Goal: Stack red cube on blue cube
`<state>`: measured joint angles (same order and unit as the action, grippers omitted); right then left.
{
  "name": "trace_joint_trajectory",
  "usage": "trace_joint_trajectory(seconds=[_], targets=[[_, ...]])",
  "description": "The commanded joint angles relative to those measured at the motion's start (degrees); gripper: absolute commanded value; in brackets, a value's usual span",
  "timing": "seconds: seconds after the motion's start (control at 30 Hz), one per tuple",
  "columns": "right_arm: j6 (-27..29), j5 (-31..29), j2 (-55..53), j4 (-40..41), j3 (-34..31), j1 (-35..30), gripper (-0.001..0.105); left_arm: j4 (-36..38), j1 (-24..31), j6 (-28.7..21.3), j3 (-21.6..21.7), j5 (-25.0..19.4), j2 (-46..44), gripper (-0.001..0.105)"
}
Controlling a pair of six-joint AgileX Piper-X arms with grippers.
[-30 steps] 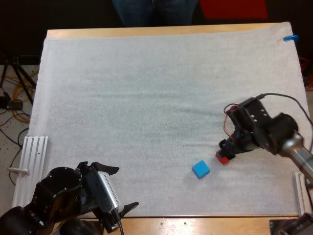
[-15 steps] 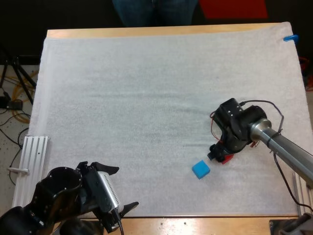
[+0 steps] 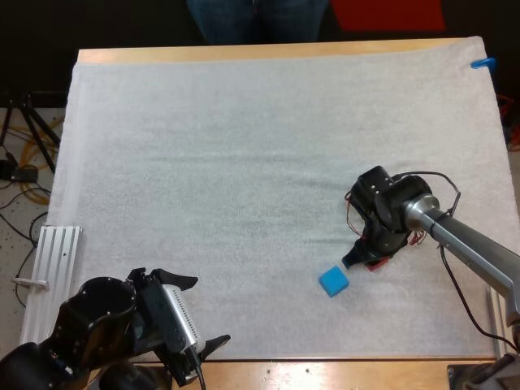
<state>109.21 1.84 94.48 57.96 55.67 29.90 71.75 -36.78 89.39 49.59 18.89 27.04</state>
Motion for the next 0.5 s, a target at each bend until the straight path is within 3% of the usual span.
trace_joint_trajectory(seconds=[0.0, 0.23, 0.47], targets=[[-0.10, 0.03, -0.99, -0.06, 0.32, 0.07, 0.032, -0.10, -0.21, -0.15, 0.37, -0.33, 0.06, 0.087], [0.05, -0.85, -8.52, 1.42, 2.45, 0.36, 0.032, -0.10, -0.21, -0.15, 0.37, -0.33, 0.06, 0.087], [4.19, -3.07, -12.89, 11.57, 9.98, 3.33, 0.032, -0.10, -0.21, -0.15, 0.37, -0.33, 0.06, 0.087]])
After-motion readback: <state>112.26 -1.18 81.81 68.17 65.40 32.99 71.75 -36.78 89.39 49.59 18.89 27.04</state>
